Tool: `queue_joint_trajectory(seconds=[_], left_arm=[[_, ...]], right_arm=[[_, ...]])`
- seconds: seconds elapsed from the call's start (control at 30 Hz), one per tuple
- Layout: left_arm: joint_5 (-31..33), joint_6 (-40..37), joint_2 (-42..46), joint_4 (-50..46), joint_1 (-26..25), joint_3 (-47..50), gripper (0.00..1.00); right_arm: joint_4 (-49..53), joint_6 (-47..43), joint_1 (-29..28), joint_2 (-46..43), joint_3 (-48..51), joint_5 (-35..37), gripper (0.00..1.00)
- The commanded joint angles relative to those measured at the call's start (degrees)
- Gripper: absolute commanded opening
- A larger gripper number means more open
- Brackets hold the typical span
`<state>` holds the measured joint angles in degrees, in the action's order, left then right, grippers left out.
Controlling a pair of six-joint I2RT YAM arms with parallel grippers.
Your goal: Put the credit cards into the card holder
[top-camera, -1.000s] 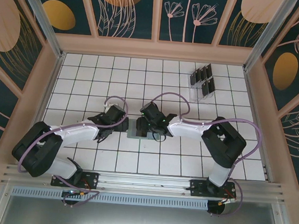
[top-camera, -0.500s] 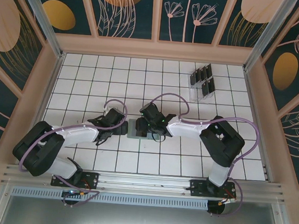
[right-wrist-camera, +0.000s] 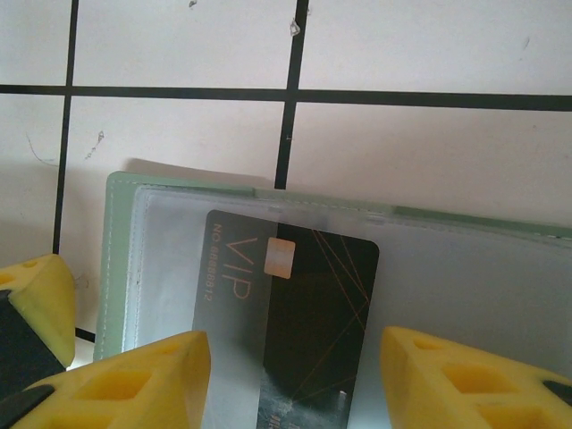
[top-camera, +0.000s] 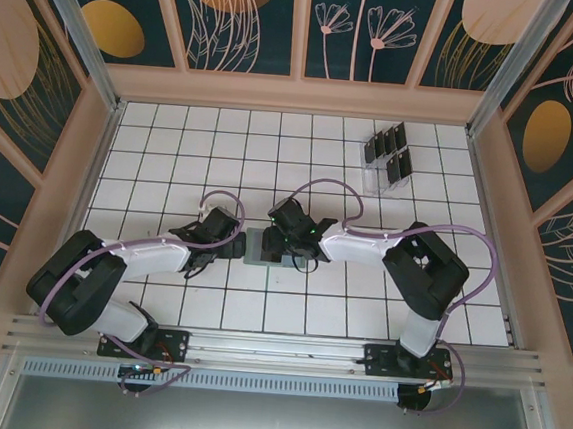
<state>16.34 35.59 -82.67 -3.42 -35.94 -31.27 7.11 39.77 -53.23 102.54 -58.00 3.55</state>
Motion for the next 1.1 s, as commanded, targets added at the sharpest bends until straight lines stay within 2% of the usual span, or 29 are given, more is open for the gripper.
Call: queue_joint_trajectory(seconds=[0.0, 0.73, 0.93, 1.07], left_arm=[[-1.0, 0.2, -1.2, 1.1, 0.1, 0.6, 0.99], [-1.7, -0.1, -2.3, 2.8, 0.1, 1.1, 0.99], [-1.8, 0.1, -2.2, 2.8, 0.1, 1.2, 0.99], [-1.7, 0.7, -0.7, 2.2, 0.1, 1.2, 0.99]], right_arm=[[0.4, 1.1, 0.1, 0.4, -0.6, 0.3, 0.53], [-0.6, 2.2, -2.1, 6.3, -7.6, -4.2, 0.52], [-2.7, 3.8, -2.3, 5.8, -7.0, -6.9, 0.52], [-2.6, 4.2, -2.3, 3.5, -5.6, -5.9, 0.52]])
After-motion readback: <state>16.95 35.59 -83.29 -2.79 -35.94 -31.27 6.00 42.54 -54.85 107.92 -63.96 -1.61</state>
